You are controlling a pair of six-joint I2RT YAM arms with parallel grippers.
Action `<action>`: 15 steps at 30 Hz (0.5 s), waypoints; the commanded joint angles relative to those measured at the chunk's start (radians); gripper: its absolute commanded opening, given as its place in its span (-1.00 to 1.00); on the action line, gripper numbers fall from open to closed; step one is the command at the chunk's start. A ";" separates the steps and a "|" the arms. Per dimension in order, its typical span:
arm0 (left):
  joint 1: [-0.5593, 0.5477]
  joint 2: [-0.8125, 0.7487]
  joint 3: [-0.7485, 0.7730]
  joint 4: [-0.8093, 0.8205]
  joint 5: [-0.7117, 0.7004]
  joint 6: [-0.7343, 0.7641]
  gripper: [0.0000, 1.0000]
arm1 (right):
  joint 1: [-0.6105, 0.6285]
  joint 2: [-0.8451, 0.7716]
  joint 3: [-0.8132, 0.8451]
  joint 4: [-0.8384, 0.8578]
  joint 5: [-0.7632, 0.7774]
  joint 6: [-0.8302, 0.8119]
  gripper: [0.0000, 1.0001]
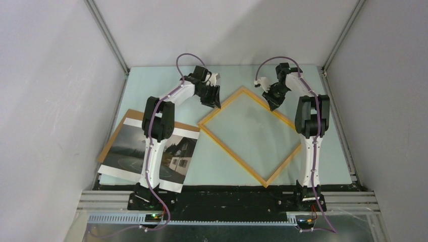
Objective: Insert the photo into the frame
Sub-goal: Place the photo frame item in the photo frame.
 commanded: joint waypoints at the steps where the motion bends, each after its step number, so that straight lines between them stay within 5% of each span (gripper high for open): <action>1: 0.000 -0.012 0.039 0.000 0.055 -0.030 0.10 | 0.017 0.046 -0.008 0.094 -0.001 -0.027 -1.00; 6: -0.001 0.006 0.058 0.000 0.087 -0.038 0.72 | 0.018 0.047 -0.013 0.093 -0.003 -0.024 -1.00; 15: -0.015 0.022 0.052 -0.001 0.102 -0.057 0.77 | 0.019 0.039 -0.016 0.092 0.003 -0.020 -1.00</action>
